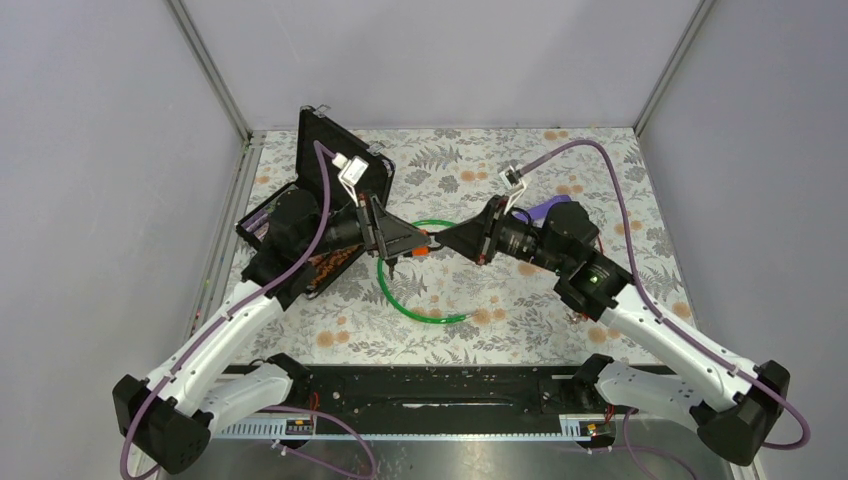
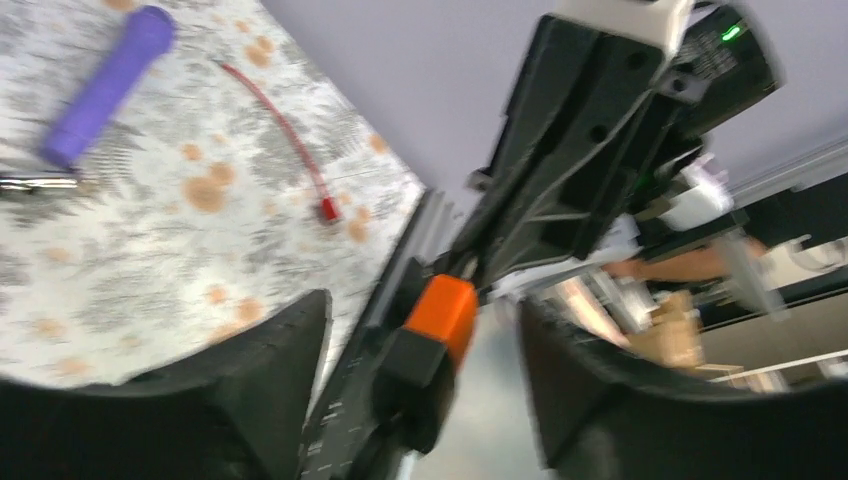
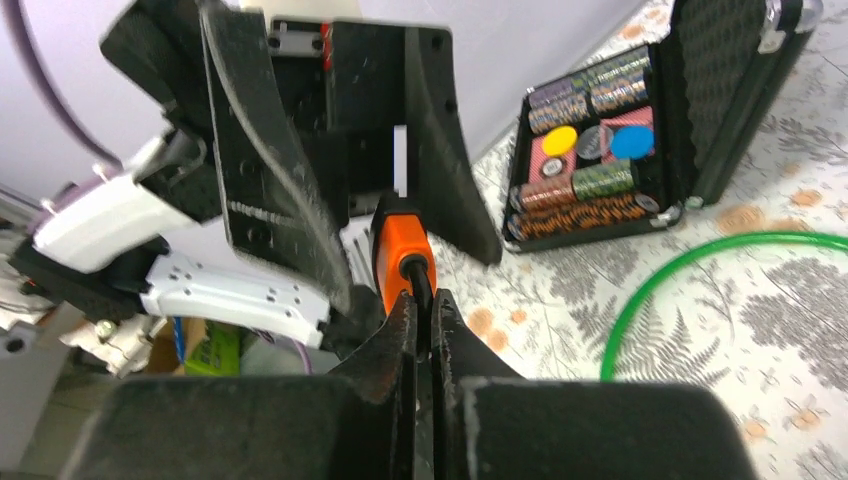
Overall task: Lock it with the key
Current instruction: Lock the lock.
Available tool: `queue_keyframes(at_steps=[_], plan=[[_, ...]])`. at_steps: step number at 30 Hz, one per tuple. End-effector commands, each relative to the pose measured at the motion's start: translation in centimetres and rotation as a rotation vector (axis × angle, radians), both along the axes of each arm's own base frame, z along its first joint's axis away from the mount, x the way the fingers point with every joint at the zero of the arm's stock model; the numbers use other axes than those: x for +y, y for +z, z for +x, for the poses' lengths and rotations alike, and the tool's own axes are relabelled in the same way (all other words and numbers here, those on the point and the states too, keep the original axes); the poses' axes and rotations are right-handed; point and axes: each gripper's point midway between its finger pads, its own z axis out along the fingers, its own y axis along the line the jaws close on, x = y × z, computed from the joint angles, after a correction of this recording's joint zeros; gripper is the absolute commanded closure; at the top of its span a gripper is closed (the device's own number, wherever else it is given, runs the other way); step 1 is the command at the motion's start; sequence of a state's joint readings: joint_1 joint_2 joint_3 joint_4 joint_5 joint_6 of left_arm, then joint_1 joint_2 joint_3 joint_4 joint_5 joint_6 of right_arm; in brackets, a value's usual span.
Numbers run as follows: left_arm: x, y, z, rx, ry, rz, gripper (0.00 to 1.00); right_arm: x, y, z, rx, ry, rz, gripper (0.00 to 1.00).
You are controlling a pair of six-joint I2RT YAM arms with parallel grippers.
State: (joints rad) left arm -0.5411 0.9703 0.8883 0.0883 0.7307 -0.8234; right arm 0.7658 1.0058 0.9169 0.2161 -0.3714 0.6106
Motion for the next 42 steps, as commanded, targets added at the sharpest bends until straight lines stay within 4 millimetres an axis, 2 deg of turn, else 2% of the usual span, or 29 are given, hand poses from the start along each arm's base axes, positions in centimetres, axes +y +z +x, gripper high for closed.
queue_keyframes(at_steps=[1,2,4,9,15,19,23,25,31,35,37,42], plan=[[1.2,1.5,-0.1,-0.185,-0.005,0.046,0.19,-1.8,0.9,-1.6,-0.134,0.035,-0.071,1.00],[1.2,1.3,-0.4,-0.230,-0.029,0.060,0.11,-2.0,0.7,-2.0,-0.167,0.054,-0.098,1.00],[1.2,0.5,-0.7,-0.284,-0.071,0.106,0.02,-2.5,0.2,-2.9,-0.217,0.105,-0.171,1.00],[0.8,-2.4,-2.1,-0.330,-0.238,0.169,0.01,-2.9,-0.6,-5.7,-0.266,0.290,-0.280,1.00],[-0.5,-4.8,-5.3,-0.408,-0.394,0.179,0.03,-2.3,-2.4,-6.2,-0.235,0.383,-0.339,1.00],[-1.1,-6.1,-5.4,-0.371,-0.413,0.213,0.12,-1.8,-3.4,-6.3,-0.202,0.424,-0.361,1.00],[-1.4,-6.9,-5.5,-0.335,-0.439,0.228,0.35,-1.5,-3.8,-5.9,-0.196,0.421,-0.376,1.00],[-1.5,-7.5,-5.5,-0.313,-0.452,0.246,0.42,-1.4,-3.7,-5.8,-0.195,0.421,-0.376,1.00],[-2.0,-9.0,-5.5,-0.259,-0.485,0.290,0.41,-1.2,-3.5,-5.8,-0.199,0.432,-0.371,1.00],[-2.5,-8.9,-5.6,-0.251,-0.505,0.285,0.54,-1.1,-3.7,-6.0,-0.194,0.448,-0.368,1.00],[-2.8,-8.8,-5.5,-0.243,-0.511,0.282,0.57,-1.0,-3.9,-6.0,-0.188,0.457,-0.368,1.00],[-3.4,-8.7,-5.4,-0.236,-0.518,0.273,0.51,-0.8,-4.3,-6.1,-0.176,0.469,-0.373,1.00]])
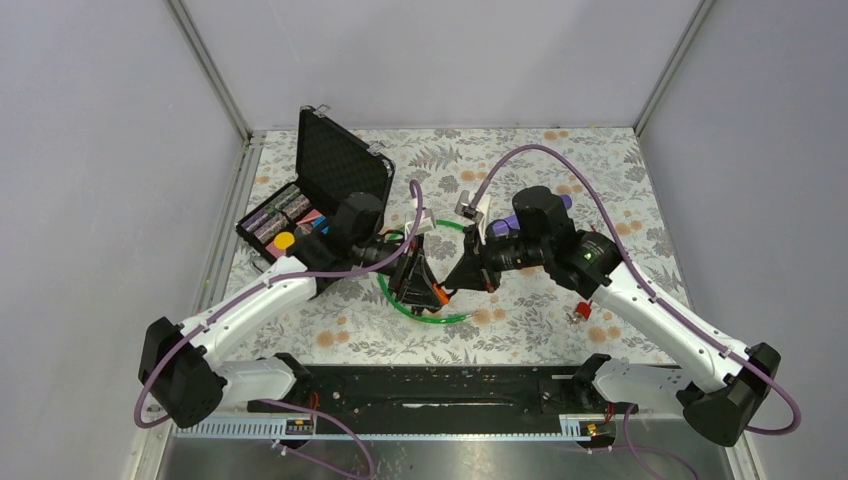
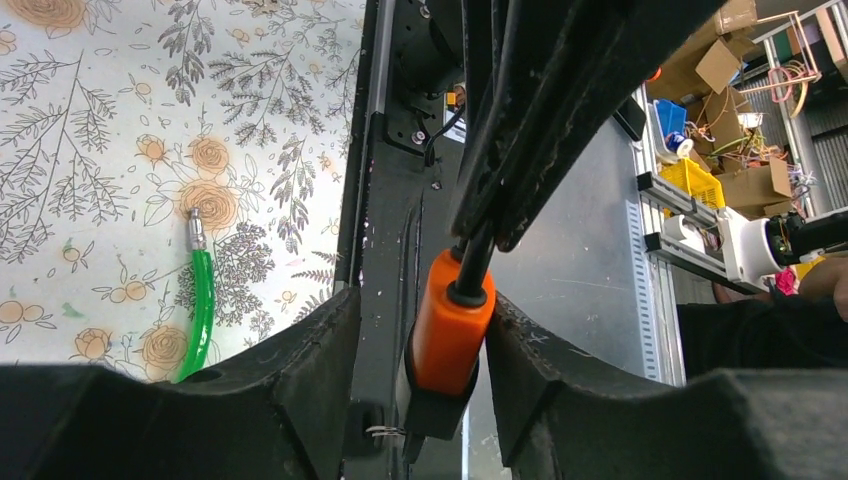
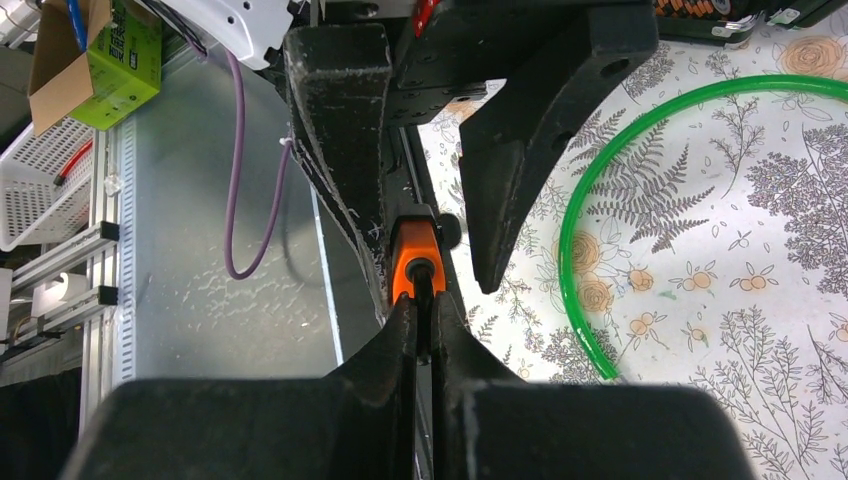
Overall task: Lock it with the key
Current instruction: Lock the lock.
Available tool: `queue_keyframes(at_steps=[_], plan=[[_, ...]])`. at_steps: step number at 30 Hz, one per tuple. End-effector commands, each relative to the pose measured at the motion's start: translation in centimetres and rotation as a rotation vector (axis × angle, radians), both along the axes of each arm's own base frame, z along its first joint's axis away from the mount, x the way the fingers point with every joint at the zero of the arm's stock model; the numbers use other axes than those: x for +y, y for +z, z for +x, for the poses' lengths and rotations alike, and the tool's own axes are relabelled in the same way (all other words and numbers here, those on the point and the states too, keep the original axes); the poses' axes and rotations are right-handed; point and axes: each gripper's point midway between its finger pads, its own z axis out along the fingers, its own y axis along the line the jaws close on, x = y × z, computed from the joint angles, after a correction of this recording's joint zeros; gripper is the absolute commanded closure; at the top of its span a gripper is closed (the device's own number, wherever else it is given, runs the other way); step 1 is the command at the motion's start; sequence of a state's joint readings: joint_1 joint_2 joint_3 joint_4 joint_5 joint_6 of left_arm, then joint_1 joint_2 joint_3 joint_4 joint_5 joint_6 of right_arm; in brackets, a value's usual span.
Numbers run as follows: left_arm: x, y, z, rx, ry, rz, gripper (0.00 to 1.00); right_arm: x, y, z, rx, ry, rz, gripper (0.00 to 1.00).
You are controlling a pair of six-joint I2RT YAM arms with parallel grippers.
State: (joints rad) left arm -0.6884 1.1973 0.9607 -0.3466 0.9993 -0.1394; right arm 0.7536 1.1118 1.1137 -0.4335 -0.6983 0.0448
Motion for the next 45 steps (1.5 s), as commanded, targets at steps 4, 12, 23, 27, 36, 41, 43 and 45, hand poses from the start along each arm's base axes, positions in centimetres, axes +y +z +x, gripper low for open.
queue_keyframes(at_steps=[4,12,23,27,36,41,43,45], plan=[[-1.1,2.2,0.4,-0.065,-0.029,-0.065,0.89,1.0,3.3,-0.6,-0.056,0.066,0.093,1.00],[-1.2,4.6,3.4,-0.142,0.189,-0.104,1.00,0.5,4.2,2.2,-0.100,-0.147,0.138,0.51],[0.2,13.3,7.9,-0.209,0.587,-0.407,1.00,-0.9,7.7,4.5,-0.120,-0.419,0.456,0.12],[1.0,17.3,7.8,-0.196,0.640,-0.594,1.00,0.4,8.3,4.3,-0.057,-0.381,0.572,0.14],[1.2,20.5,5.7,-0.234,0.578,-0.753,1.00,2.8,12.0,3.7,-0.033,-0.226,0.735,0.26],[1.6,21.2,5.2,-0.245,0.575,-0.797,1.00,3.3,12.3,4.0,-0.018,-0.217,0.738,0.56],[1.8,21.6,5.0,-0.254,0.573,-0.815,1.00,3.4,12.2,4.0,-0.006,-0.218,0.739,0.66],[1.9,21.8,4.9,-0.256,0.574,-0.821,1.00,3.5,11.9,3.8,0.009,-0.204,0.735,0.76]])
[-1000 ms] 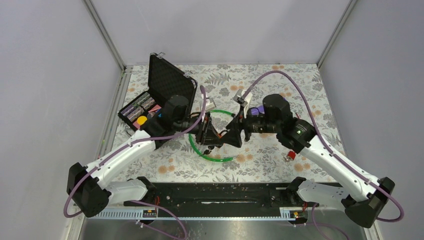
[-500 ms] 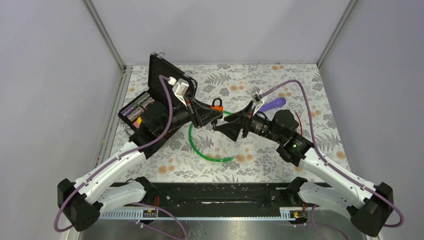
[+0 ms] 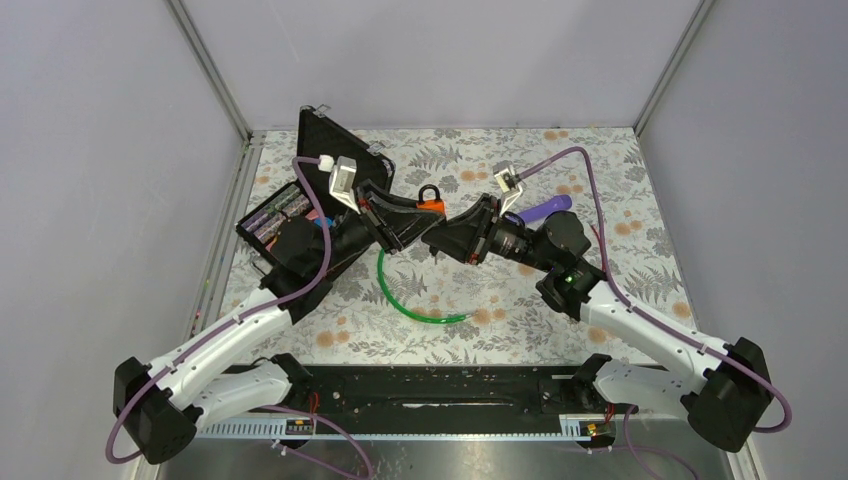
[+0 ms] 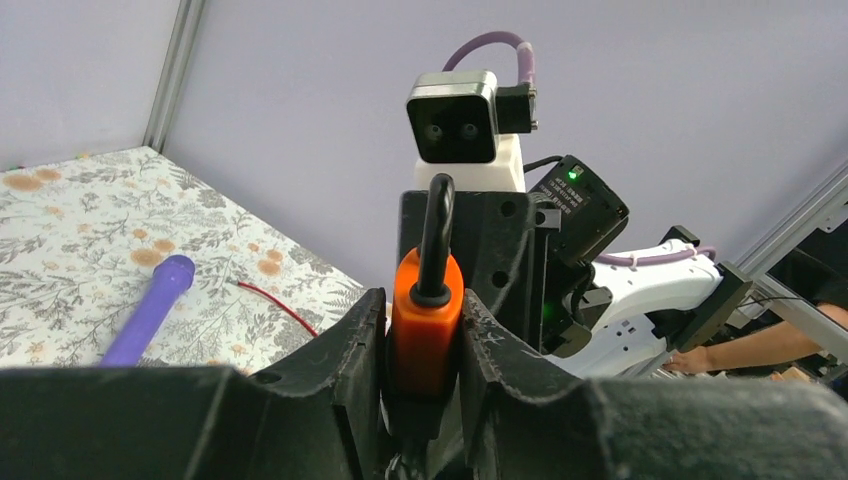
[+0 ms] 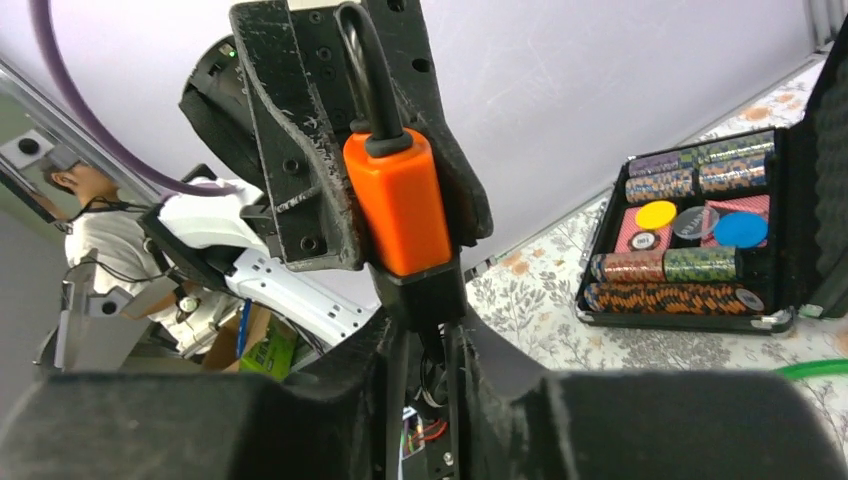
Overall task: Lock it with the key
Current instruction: Lock the lock.
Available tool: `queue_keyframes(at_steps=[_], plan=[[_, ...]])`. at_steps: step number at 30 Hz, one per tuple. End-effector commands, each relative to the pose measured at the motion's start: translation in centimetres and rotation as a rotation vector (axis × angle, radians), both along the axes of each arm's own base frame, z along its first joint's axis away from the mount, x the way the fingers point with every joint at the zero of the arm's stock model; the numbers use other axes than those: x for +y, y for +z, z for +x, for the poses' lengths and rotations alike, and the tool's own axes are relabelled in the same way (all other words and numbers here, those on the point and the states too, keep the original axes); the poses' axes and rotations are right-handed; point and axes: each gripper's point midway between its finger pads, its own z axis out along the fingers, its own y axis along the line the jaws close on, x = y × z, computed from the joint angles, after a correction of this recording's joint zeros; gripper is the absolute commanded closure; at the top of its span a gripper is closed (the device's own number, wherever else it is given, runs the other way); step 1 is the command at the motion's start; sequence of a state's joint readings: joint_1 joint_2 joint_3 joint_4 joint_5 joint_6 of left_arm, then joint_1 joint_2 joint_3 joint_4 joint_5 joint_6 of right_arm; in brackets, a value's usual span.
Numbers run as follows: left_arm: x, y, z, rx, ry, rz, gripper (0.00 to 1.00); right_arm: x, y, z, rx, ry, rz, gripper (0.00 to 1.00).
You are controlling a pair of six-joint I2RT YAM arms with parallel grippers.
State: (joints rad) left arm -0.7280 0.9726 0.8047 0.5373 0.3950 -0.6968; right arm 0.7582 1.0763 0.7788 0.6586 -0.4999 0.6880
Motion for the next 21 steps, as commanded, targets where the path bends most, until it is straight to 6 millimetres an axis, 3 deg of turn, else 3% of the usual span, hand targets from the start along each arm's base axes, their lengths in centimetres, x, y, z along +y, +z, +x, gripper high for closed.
queue_keyframes(at_steps=[1,2,4,14,21], plan=[[1.8,5.4,-1.9,-0.135,0.006,-0.152,1.00,0.1,3.1,-0.9,-0.057,0.046,0.080,0.87],[2.0,5.6,-1.9,-0.137,0.012,-0.156,1.00,0.1,2.9,-1.0,-0.049,0.056,0.077,0.95],[2.3,6.1,-1.9,-0.142,0.028,-0.170,1.00,0.3,2.5,-1.4,-0.039,0.082,0.069,1.00],[5.9,8.4,-0.9,-0.179,0.217,-0.280,1.00,0.5,-1.3,-4.1,-0.018,0.243,-0.046,1.00],[7.8,8.6,-0.4,-0.220,0.323,-0.315,1.00,0.1,-3.1,-6.6,-0.002,0.381,-0.088,1.00]])
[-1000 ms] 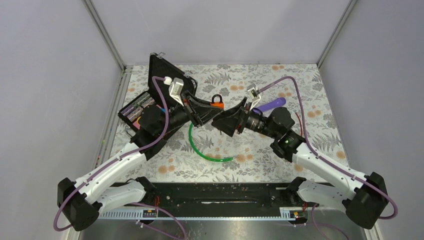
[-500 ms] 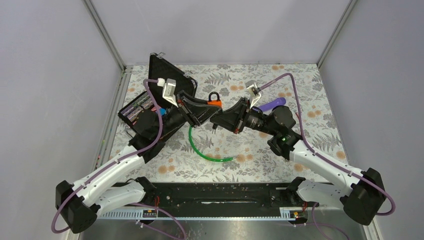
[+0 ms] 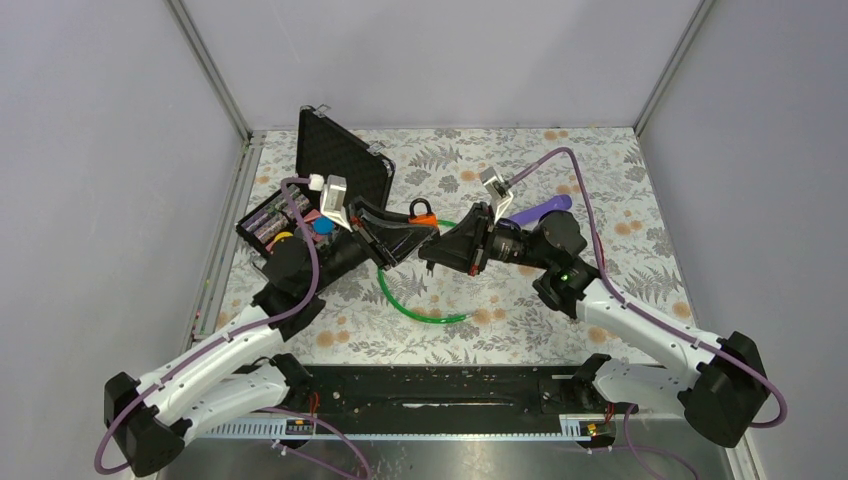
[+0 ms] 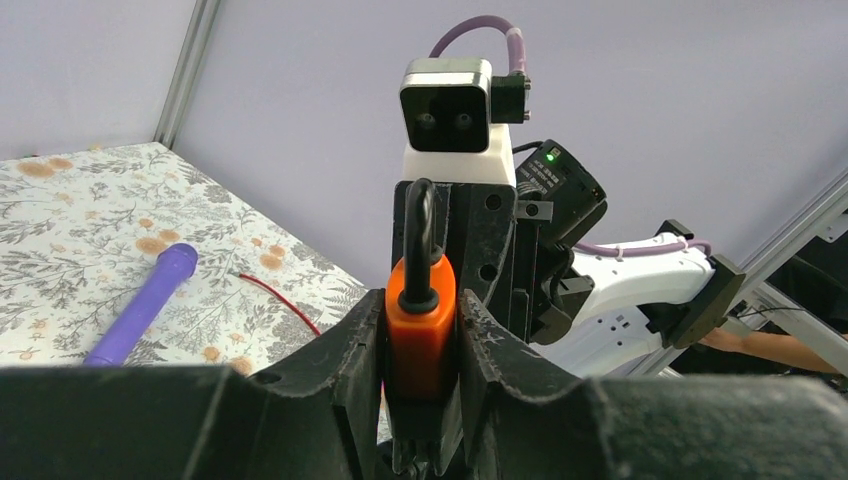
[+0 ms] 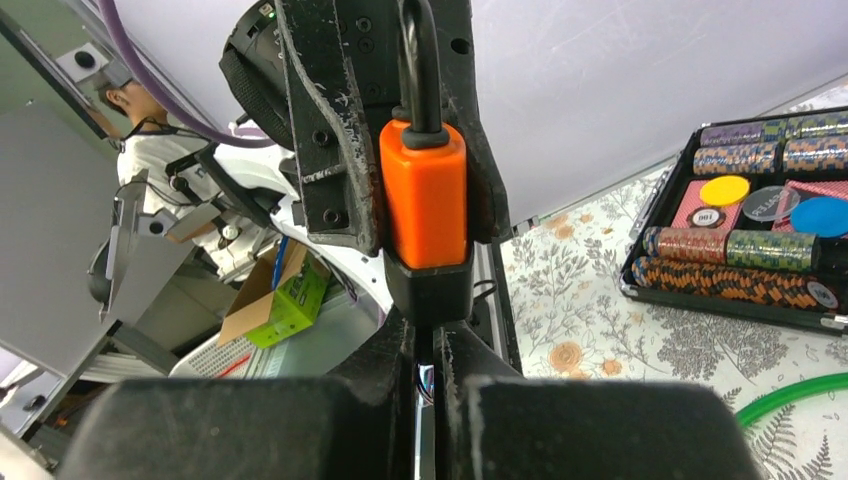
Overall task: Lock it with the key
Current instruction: Lock the lock.
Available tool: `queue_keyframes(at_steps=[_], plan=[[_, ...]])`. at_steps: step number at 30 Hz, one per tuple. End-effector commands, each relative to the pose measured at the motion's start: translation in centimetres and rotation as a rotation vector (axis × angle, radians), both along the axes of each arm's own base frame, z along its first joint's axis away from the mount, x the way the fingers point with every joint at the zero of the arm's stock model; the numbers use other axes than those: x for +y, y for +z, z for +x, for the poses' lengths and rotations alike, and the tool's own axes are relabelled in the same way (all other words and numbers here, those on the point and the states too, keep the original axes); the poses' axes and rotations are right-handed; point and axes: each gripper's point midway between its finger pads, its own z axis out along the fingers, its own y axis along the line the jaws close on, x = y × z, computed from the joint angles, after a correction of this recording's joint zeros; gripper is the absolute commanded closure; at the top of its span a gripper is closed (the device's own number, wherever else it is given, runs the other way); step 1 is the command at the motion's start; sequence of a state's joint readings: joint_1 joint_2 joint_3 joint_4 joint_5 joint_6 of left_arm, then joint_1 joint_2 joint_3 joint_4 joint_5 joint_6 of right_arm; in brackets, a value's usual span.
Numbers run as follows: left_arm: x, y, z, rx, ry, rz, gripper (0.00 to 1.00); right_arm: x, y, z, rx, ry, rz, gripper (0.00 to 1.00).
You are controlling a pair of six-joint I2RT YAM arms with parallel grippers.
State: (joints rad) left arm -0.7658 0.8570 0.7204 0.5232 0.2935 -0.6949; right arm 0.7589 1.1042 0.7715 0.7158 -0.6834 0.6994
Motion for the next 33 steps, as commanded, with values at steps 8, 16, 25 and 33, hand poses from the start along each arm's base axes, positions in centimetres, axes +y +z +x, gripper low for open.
queue_keyframes(at_steps=[8,16,25,33], plan=[[6.2,9.5,0.6,-0.226,0.263,-0.264,1.00,-1.5,-3.6,-6.6,0.064,0.363,-0.115,1.00],[3.5,8.8,-1.1,-0.295,0.109,-0.113,1.00,-2.3,-3.4,-7.6,0.069,0.378,-0.139,1.00],[3.6,9.2,-1.0,-0.208,0.081,-0.101,1.00,-2.8,1.2,-8.8,0.085,0.434,-0.026,1.00],[5.6,7.7,4.5,-0.026,0.349,-0.124,1.00,-0.8,-2.8,-2.5,0.039,0.014,-0.264,1.00]])
